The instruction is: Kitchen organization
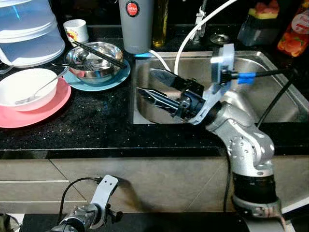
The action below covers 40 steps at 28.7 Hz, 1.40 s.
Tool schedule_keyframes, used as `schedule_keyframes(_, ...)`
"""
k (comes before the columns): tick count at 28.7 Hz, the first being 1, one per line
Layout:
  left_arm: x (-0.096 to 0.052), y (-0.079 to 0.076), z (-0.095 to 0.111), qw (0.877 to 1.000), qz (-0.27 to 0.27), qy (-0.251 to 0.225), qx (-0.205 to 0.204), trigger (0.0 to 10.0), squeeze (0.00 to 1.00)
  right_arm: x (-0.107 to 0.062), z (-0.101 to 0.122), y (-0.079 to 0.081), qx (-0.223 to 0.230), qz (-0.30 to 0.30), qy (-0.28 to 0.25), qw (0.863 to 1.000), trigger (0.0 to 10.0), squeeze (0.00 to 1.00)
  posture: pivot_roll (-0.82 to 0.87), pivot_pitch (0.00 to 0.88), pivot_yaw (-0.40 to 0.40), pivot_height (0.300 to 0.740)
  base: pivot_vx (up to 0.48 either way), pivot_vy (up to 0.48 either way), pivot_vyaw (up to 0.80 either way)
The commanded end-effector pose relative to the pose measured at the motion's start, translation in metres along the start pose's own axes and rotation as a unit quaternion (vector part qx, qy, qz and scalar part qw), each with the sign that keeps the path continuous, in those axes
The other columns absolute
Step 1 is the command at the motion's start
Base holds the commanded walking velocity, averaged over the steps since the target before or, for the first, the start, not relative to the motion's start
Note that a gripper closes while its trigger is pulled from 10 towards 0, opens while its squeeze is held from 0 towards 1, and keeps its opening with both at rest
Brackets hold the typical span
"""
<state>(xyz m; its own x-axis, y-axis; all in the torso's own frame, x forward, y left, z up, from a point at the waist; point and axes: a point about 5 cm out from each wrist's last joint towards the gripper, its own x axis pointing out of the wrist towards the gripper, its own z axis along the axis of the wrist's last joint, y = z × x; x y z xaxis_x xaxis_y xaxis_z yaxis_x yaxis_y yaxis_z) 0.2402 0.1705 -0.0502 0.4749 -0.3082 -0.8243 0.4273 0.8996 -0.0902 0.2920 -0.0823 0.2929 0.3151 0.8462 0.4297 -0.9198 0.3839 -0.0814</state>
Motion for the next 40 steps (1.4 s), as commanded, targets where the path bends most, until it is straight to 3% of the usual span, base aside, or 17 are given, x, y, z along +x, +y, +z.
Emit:
schedule_keyframes(1,-0.002,0.003,-0.011,1.000,0.009,0.019,-0.006,10.0,0.00,0.006,-0.006,-0.006,0.013,-0.043,0.004,0.999,10.0,0.00,-0.01,0.125,0.031,0.740,0.000,0.000,0.00)
schedule_keyframes(10,-0.003,0.006,-0.011,1.000,0.020,0.017,-0.003,10.0,0.00,0.008,-0.009,-0.001,0.056,-0.059,-0.033,0.996,10.0,0.00,0.00,0.128,0.032,0.740,0.000,0.000,0.35)
schedule_keyframes(15,-0.003,0.008,-0.011,0.999,0.031,0.016,0.004,10.0,0.00,0.005,-0.005,0.012,0.093,-0.015,-0.070,0.993,10.0,0.00,0.00,0.128,0.034,0.740,0.000,0.000,0.79)
schedule_keyframes(26,-0.003,0.008,-0.012,0.999,0.038,0.018,0.015,10.0,0.00,0.004,-0.001,0.039,0.134,0.100,-0.094,0.981,10.0,0.00,0.01,0.101,0.027,0.740,0.000,0.000,0.79)
schedule_keyframes(40,-0.003,0.008,-0.009,0.999,0.034,0.000,0.028,10.0,0.00,-0.001,-0.001,0.045,0.149,0.121,-0.092,0.977,10.0,0.00,0.01,0.104,0.030,0.740,0.000,0.000,0.62)
